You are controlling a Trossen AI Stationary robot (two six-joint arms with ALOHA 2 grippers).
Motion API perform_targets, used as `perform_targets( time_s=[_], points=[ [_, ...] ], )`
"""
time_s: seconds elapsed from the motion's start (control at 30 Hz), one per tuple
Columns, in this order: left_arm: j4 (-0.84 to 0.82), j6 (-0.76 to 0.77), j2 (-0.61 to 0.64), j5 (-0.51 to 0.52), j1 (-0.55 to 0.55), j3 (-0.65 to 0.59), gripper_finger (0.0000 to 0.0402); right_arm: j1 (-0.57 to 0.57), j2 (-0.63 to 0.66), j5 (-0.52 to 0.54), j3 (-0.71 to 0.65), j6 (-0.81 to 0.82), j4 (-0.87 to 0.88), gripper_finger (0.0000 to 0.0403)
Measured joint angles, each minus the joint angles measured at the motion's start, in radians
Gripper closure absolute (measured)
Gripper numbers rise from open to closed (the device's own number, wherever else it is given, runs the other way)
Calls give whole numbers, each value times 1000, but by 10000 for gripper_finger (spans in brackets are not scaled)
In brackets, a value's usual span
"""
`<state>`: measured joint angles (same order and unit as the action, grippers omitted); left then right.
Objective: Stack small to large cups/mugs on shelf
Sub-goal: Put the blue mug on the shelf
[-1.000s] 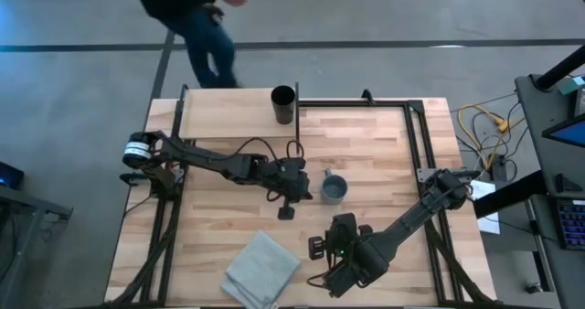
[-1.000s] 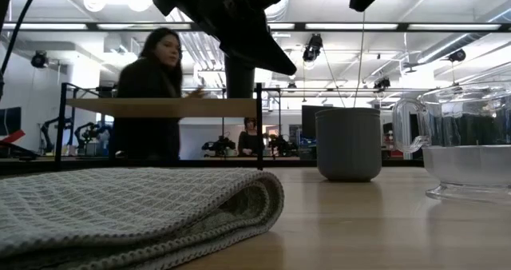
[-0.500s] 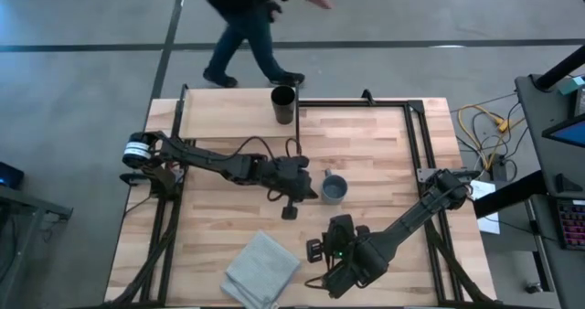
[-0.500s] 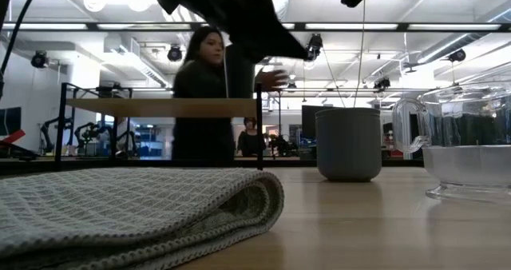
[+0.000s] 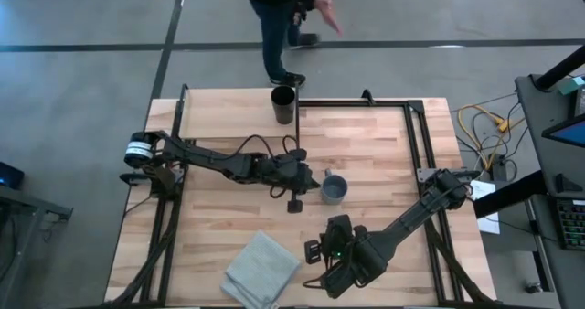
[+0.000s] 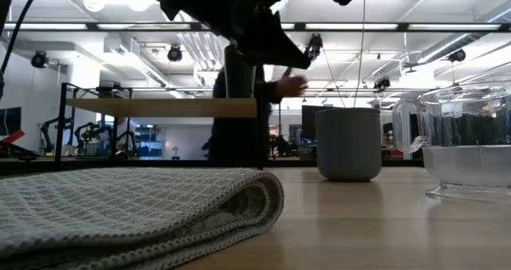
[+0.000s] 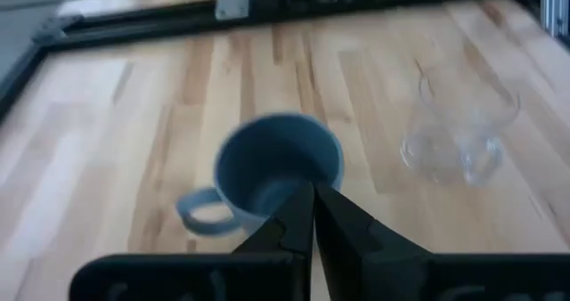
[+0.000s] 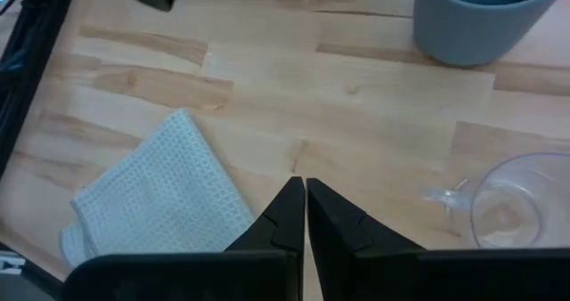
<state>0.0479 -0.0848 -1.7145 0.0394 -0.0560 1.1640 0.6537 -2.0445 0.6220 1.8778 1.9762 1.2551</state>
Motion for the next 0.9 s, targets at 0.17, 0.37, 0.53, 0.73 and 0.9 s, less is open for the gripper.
perform_targets(
  time_s=[0.17, 0.37, 0.53, 0.73, 0.9],
  points=[
    [-51, 1, -12, 8, -1, -10, 402, 0, 0, 0, 0, 27, 43, 394],
    [-60, 75, -84, 20, 0, -7, 402, 0, 0, 0, 0, 57, 52, 394],
    [-58, 80, -133, 24, -1, -5, 402, 0, 0, 0, 0, 56, 49, 394],
    [-3, 80, -195, 46, 4, 13, 402, 0, 0, 0, 0, 39, 47, 394],
    [-4, 82, -264, 45, 4, 65, 402, 0, 0, -1, 0, 39, 48, 394]
  ],
)
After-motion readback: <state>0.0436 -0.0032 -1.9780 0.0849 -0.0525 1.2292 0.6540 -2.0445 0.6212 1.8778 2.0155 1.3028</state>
